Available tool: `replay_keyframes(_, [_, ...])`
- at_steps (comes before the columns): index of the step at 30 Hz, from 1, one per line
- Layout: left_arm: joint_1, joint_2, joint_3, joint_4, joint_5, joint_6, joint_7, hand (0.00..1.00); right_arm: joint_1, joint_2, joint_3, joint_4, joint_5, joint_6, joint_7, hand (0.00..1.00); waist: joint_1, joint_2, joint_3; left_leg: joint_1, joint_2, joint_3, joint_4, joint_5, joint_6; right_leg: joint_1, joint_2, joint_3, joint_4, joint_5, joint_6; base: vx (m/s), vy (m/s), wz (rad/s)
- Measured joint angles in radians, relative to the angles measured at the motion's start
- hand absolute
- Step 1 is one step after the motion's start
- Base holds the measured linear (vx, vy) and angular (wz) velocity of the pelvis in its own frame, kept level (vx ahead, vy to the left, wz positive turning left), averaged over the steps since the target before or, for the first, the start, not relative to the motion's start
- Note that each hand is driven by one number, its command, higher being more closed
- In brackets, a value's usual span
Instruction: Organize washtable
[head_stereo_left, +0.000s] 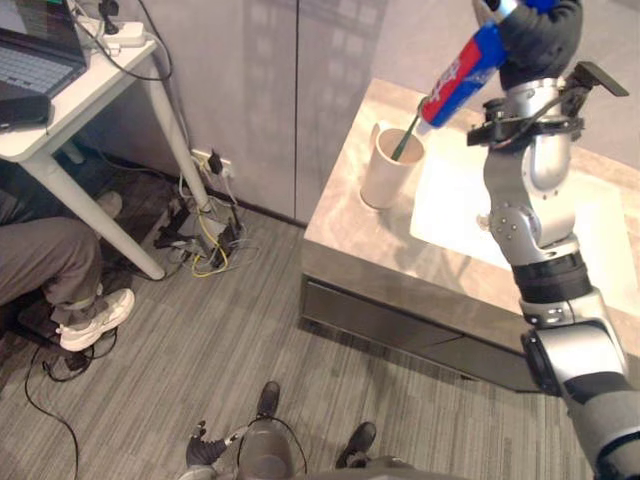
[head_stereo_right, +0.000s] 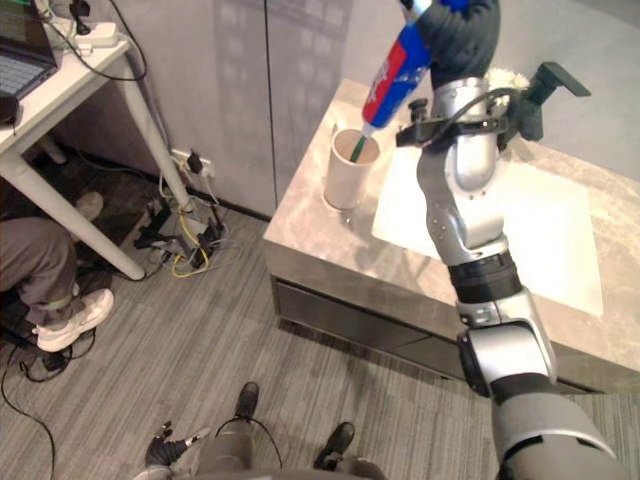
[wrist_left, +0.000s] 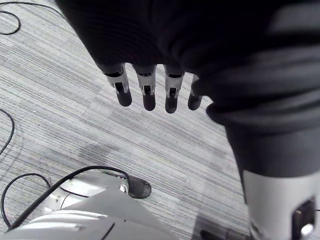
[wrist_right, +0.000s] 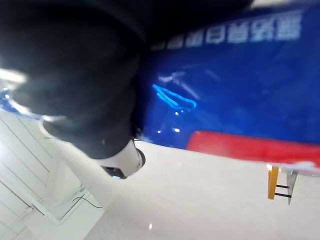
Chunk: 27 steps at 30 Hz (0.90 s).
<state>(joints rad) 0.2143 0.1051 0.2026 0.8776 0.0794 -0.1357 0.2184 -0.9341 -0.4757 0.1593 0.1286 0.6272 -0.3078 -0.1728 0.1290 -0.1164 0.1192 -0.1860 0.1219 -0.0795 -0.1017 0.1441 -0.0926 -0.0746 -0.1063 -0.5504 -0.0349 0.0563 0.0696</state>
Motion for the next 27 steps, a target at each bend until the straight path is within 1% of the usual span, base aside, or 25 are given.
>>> replay_keyframes(11, [-0.001, -0.001, -0.004, 0.0, -0.029, -0.006, 0.0, 0.0, 0.0, -0.001, 0.0, 0.014, -0.001, 0.001, 0.001, 1.0, -0.003, 0.006, 0.004, -0.015, -0.002, -0.017, 0.0, 0.0, 0.0, -0.004, 0.0, -0.02, 0.001, -0.006, 0.001, 0.0, 0.003, 0.05])
replay_keyframes(17, [-0.001, -0.002, -0.005, -0.001, -0.031, -0.007, -0.001, 0.0, 0.0, -0.001, 0.0, 0.014, -0.001, 0.001, 0.004, 1.0, -0.001, 0.008, 0.008, -0.02, 0.001, -0.015, 0.003, 0.0, -0.001, -0.028, -0.008, -0.016, 0.047, -0.029, -0.001, 0.0, 0.001, 0.0])
replay_keyframes(21, [-0.001, -0.001, -0.015, -0.004, -0.047, -0.009, -0.002, 0.0, 0.0, -0.001, 0.002, 0.014, -0.001, 0.001, 0.007, 1.0, 0.0, 0.014, 0.013, -0.02, 0.001, -0.007, 0.004, 0.0, -0.001, -0.036, -0.01, -0.006, 0.054, -0.03, -0.001, 0.0, -0.001, -0.07])
replay_keyframes(23, [-0.001, -0.002, -0.015, -0.004, -0.051, -0.012, -0.002, 0.0, 0.0, -0.001, 0.002, 0.015, -0.002, 0.002, 0.013, 1.0, -0.001, 0.017, 0.015, -0.02, 0.001, -0.004, 0.001, 0.0, -0.001, -0.037, -0.01, -0.003, 0.054, -0.03, -0.001, 0.0, -0.002, -0.03])
replay_keyframes(25, [-0.001, -0.002, -0.02, -0.006, -0.051, -0.027, -0.002, 0.0, 0.0, -0.001, 0.003, 0.015, -0.01, 0.002, 0.02, 1.0, -0.002, 0.021, 0.021, -0.02, 0.002, -0.004, 0.001, 0.0, 0.0, -0.037, -0.01, -0.003, 0.054, -0.03, -0.001, 0.0, 0.0, 0.0])
replay_keyframes(27, [-0.001, -0.001, -0.027, -0.009, -0.054, -0.029, -0.002, 0.0, 0.0, -0.001, 0.005, 0.021, -0.021, 0.004, 0.02, 1.0, -0.001, 0.023, 0.027, -0.02, 0.002, -0.004, 0.001, 0.0, 0.0, -0.037, -0.01, -0.003, 0.054, -0.03, -0.001, 0.0, 0.0, 0.0])
